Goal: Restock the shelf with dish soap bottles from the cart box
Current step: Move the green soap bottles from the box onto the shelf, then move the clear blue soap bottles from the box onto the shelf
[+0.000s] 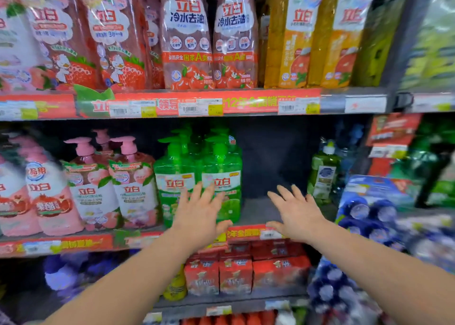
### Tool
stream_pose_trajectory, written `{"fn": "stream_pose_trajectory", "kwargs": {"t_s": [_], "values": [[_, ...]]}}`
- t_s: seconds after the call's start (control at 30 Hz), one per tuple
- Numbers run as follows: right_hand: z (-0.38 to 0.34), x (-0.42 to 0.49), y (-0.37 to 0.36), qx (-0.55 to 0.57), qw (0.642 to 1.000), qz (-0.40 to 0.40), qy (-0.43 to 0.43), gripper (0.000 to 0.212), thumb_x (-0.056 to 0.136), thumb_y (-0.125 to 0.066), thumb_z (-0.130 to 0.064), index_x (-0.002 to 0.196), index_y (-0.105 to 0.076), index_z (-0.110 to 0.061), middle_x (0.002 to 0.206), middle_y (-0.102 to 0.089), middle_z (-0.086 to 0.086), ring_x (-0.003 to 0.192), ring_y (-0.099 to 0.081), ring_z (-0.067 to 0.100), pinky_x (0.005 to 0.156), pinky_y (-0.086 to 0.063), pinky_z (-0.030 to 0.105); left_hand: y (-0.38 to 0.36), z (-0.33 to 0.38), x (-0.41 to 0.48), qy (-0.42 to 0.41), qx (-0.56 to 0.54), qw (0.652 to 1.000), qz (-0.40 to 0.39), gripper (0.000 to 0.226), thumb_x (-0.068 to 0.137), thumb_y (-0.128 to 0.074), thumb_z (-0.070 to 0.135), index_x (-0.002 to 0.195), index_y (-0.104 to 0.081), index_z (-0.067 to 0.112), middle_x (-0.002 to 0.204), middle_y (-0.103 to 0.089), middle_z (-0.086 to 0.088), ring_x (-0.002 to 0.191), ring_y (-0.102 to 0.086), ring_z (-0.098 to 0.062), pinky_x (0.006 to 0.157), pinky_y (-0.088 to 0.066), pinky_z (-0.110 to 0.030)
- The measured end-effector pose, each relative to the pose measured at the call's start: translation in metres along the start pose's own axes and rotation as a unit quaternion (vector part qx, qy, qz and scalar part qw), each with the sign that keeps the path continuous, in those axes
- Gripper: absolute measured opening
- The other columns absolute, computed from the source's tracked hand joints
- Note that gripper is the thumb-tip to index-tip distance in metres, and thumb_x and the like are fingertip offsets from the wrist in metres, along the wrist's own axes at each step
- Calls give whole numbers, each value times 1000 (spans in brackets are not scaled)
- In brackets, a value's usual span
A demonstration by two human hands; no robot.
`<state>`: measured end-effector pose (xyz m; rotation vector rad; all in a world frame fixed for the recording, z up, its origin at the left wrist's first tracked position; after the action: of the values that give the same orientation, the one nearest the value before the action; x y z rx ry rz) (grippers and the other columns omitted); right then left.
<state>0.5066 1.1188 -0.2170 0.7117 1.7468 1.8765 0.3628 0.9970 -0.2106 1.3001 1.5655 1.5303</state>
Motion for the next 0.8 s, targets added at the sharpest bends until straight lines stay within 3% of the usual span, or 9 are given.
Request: {"fn": "stream_pose_trajectory", "kwargs": {"t_s": [0.23,0.53,0.8], "values": [[66,-128,-30,-29,992,-42,-114,81,84,-48,-60,149,-12,-26,159,-11,0,146,-7,29,112,-17,53,-19,125,-41,-116,-46,992,-33,78,86,-38,65,147,-20,21,157,-20,-6,144,-13,-30,114,-8,-54],[187,-298,-36,-3,959,-69,-275,82,83,-46,-65,148,-14,-27,156,-20,1,144,-14,29,111,-19,53,31,316,-77,-294,-62,954,8,75,85,-38,64,143,-27,20,151,-31,-5,139,-22,-26,111,-17,-49],[297,-470,-29,3,924,-60,-378,77,84,-45,-62,147,-19,-26,154,-25,4,143,-17,31,111,-18,55,73,510,-139,-387,-88,918,-16,77,86,-40,64,147,-21,21,154,-24,-3,143,-15,-27,114,-12,-51]]}}
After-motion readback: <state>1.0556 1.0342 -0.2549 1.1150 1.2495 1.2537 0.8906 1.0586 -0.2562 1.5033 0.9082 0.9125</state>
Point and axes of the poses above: each hand's wrist, its own x-axis towards the middle knuckle, its own y-axis out of the back of the hand, z = x × y, the point moved 9 cm from there along x, towards the middle knuckle
